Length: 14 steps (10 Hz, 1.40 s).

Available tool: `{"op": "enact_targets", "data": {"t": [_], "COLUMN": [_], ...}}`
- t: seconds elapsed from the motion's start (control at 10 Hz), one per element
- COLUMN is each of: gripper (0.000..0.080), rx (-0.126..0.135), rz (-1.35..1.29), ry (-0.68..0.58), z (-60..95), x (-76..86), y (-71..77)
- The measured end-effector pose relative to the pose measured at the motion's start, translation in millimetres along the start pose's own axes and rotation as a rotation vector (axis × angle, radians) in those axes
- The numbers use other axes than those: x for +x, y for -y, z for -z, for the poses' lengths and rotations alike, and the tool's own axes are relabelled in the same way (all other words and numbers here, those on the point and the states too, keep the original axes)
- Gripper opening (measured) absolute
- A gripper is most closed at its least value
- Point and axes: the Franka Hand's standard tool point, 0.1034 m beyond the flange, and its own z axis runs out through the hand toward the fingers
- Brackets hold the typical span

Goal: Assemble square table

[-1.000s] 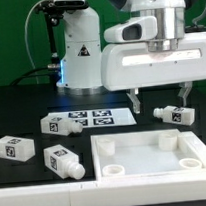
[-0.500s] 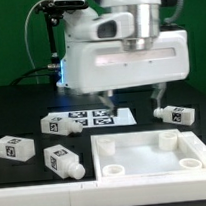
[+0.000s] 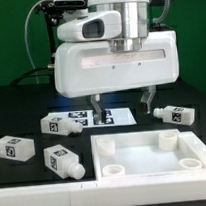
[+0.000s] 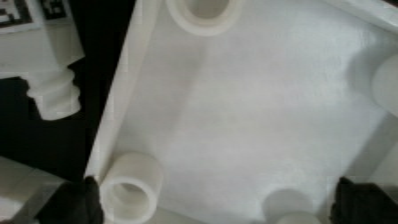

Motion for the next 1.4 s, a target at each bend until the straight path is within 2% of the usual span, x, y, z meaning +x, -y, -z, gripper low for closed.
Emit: {"op": "enact_targets", "data": {"t": [0.2, 0.3, 0.7, 0.9, 1.1, 1.3, 1.4], "gripper": [0.0649, 0.0649, 0.0649, 0.0649, 0.0649, 0.0640, 0.0467], "rx": [0.009, 0.020, 0.032, 0.029, 0.033, 0.033, 0.033], "rz": [0.083, 0.080, 0.072, 0.073, 0.058, 0.059, 0.059], "ry": [0.038, 0.057, 0.087, 0.091, 0.096, 0.097, 0.097], "z": [-15.8, -22.0, -46.9, -59.9, -64.1, -64.6, -64.7], "x": [-21.7, -28.1, -51.3, -60.2, -59.7, -60.8, -60.7], "y": [-55.1, -69.5, -82.0, -87.7, -82.6, -83.6, -83.4]}}
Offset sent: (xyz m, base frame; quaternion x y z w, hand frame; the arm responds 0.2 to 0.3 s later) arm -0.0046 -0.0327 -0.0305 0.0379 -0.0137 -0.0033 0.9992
